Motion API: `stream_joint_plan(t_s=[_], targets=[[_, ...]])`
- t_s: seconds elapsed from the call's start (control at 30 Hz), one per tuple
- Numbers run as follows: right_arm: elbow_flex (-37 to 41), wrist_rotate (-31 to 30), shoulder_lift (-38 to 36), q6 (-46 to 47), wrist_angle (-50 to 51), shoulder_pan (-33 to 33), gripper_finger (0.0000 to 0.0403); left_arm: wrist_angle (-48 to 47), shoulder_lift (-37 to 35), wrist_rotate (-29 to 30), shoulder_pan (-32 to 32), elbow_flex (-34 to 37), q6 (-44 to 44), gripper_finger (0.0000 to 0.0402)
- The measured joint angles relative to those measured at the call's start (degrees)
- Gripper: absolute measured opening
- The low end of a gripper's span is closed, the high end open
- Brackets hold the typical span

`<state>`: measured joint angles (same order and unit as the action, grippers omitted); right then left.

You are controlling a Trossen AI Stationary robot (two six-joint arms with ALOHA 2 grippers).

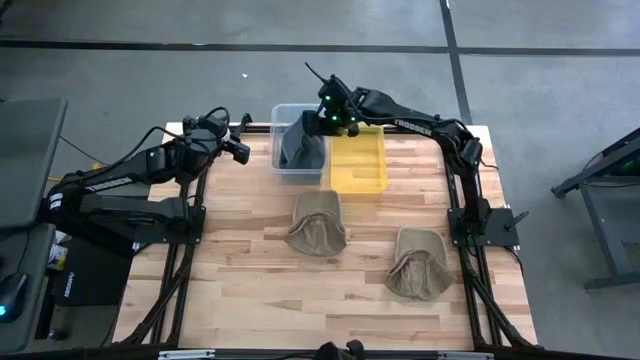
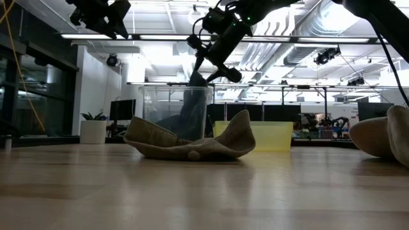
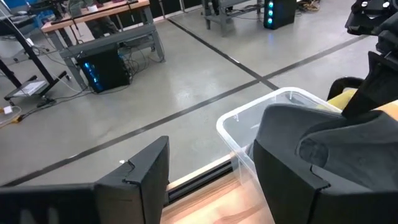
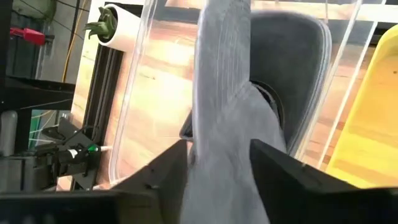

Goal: Pick & Place hat
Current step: Put the black cap into the transparent bin

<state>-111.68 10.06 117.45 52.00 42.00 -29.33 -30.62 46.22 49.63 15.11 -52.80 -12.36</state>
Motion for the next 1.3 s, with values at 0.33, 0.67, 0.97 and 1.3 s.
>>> stream_joint_plan(t_s=[0.33,0.67,0.97,1.3], targets=[[0.0,4.4,-3.2,-4.9,0.4,-3.7,0.0208,-1.9,-0.7,-1.8,0.0,0.0,-1.4,0.0208],[0.0,3.8,-8.8,-22.5,3.7,-1.0,0.0105,-2.6,-1.0,-3.4,0.0,0.0,-1.7,0.0208],[0.0,-4.0,-8.6,-31.4,8.7,6.2,0.0003,-3.1,-1.0,-4.2,0.0,0.0,-1.7,0.0208],[0.0,-11.3,-5.4,-30.6,7.5,8.1,0.0001,-3.9,-1.0,-5.3,0.0,0.0,-3.1,0.0208]])
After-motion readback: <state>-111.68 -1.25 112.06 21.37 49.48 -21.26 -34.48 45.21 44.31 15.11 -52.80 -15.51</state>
